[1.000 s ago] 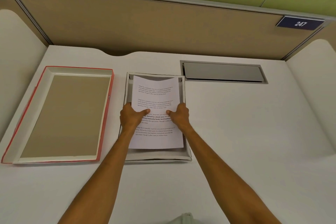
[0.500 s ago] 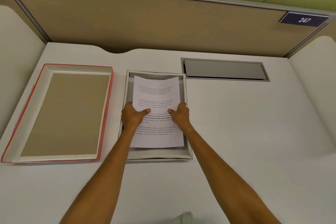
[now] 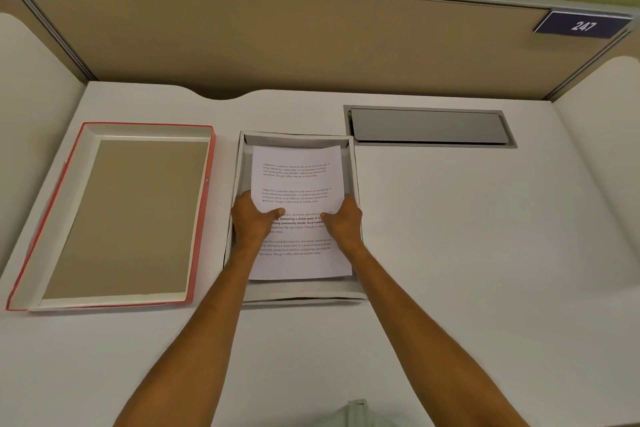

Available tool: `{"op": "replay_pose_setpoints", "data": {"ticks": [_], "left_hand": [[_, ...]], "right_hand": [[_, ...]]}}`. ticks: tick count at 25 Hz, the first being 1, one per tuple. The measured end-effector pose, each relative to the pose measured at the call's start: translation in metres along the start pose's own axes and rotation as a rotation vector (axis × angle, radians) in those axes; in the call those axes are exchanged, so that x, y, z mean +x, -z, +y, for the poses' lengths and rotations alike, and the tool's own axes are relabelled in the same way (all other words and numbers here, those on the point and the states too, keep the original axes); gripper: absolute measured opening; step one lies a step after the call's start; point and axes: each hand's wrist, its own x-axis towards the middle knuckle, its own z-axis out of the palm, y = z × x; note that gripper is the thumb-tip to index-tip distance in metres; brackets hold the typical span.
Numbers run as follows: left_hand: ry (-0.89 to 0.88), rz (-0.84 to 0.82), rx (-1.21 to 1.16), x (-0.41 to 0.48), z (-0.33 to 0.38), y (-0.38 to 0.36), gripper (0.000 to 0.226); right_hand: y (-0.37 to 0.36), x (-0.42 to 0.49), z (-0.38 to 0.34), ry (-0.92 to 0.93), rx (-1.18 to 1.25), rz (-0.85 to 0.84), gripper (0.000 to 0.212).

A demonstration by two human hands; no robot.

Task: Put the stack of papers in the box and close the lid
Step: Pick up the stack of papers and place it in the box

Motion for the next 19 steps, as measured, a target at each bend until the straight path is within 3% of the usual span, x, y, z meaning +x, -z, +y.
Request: {"op": "replay_pose_setpoints", "data": {"ticks": [4,9,19], "left_hand": [[-0.049,0.029,0.061,-0.004,0.006,-0.001,0.061],[-0.020,-0.008,0.152,0.003,0.011,0.008,0.063],[0.030,-0.069,0.098,0.008,0.012,0.018,0.062]], "right_hand": [[0.001,-0.008,0.003,0.060,0.021,0.032,0.049],[0.003,-0.007,-0.002,0.007,0.003,-0.007,0.058],[0.005,-0.005,-0.003,-0.060,0.096,-0.023,0.053]]}}
